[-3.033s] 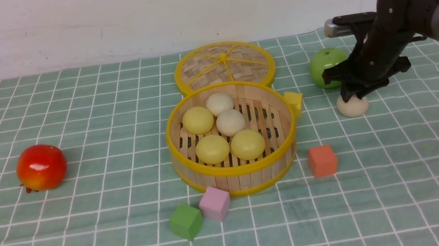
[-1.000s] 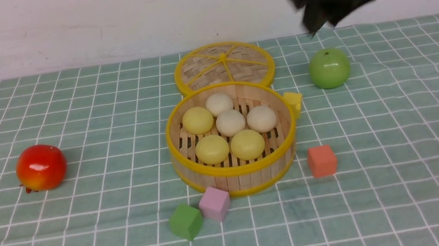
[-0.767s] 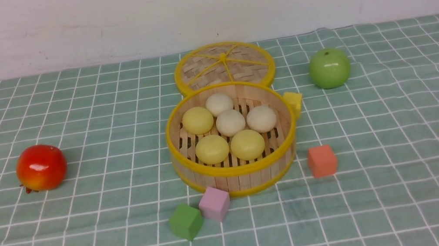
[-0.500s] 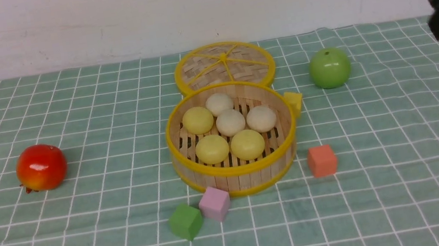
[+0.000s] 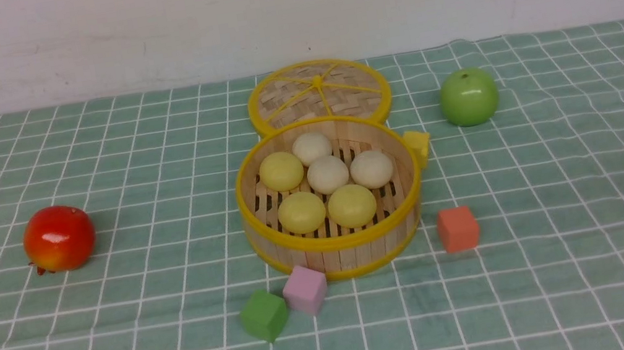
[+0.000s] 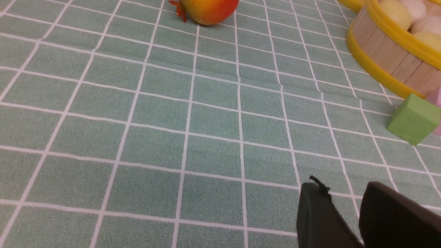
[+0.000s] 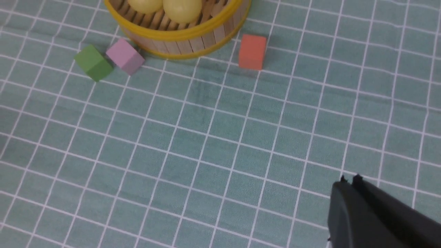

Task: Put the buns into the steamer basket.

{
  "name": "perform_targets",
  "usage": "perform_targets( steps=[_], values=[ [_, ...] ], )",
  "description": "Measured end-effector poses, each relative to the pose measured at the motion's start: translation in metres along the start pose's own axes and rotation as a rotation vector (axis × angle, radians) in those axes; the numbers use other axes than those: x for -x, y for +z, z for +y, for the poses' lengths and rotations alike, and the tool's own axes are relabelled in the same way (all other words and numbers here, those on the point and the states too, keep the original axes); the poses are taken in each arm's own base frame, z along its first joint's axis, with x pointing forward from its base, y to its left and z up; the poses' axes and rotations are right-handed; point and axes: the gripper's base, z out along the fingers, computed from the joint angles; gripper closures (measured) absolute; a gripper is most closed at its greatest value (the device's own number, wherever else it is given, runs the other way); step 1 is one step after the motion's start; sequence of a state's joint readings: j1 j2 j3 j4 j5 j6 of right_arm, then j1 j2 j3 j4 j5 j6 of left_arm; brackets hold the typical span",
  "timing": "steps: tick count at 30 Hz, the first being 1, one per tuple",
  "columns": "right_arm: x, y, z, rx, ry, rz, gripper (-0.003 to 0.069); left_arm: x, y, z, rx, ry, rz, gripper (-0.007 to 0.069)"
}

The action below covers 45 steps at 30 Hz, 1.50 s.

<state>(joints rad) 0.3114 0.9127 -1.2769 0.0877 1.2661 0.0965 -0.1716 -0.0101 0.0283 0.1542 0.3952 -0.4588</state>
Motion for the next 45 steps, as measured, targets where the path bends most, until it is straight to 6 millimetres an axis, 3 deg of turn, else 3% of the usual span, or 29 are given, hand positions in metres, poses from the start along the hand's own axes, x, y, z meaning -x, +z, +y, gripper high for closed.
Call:
perform_targets(
  steps=[6, 9, 13, 16, 18, 20, 28, 29, 32, 45],
  values=[
    [-0.006, -0.014, -0.002, -0.014, -0.005, -0.046, 0.0669, 0.000, 0.000, 0.000, 0.000, 0.000, 0.000, 0.0435],
    [-0.014, -0.031, -0.011, -0.074, 0.037, -0.124, 0.0666, 0.000, 0.000, 0.000, 0.000, 0.000, 0.001, 0.0435],
    [-0.032, -0.051, -0.020, -0.176, 0.080, -0.331, 0.0662, 0.000, 0.000, 0.000, 0.000, 0.000, 0.000, 0.0435],
    [-0.053, -0.050, -0.024, -0.230, 0.079, -0.405, 0.0661, 0.000, 0.000, 0.000, 0.000, 0.000, 0.000, 0.0435],
    [-0.085, -0.032, -0.030, -0.295, 0.061, -0.475, 0.0659, 0.000, 0.000, 0.000, 0.000, 0.000, 0.000, 0.0435],
    [-0.097, -0.021, -0.033, -0.310, 0.056, -0.490, 0.0659, 0.000, 0.000, 0.000, 0.000, 0.000, 0.000, 0.0435],
    [-0.204, 0.092, -0.058, -0.348, 0.049, -0.458, 0.0653, 0.000, 0.000, 0.000, 0.000, 0.000, 0.000, 0.0435],
    [-0.206, 0.094, -0.059, -0.350, 0.048, -0.468, 0.0652, 0.000, 0.000, 0.000, 0.000, 0.000, 0.000, 0.0435],
    [-0.237, 0.125, -0.066, -0.365, 0.061, -0.465, 0.0648, 0.000, 0.000, 0.000, 0.000, 0.000, 0.001, 0.0435],
    [-0.235, 0.125, -0.067, -0.378, 0.058, -0.537, 0.0636, 0.000, 0.000, 0.000, -0.001, 0.000, -0.002, 0.0428]
  ],
)
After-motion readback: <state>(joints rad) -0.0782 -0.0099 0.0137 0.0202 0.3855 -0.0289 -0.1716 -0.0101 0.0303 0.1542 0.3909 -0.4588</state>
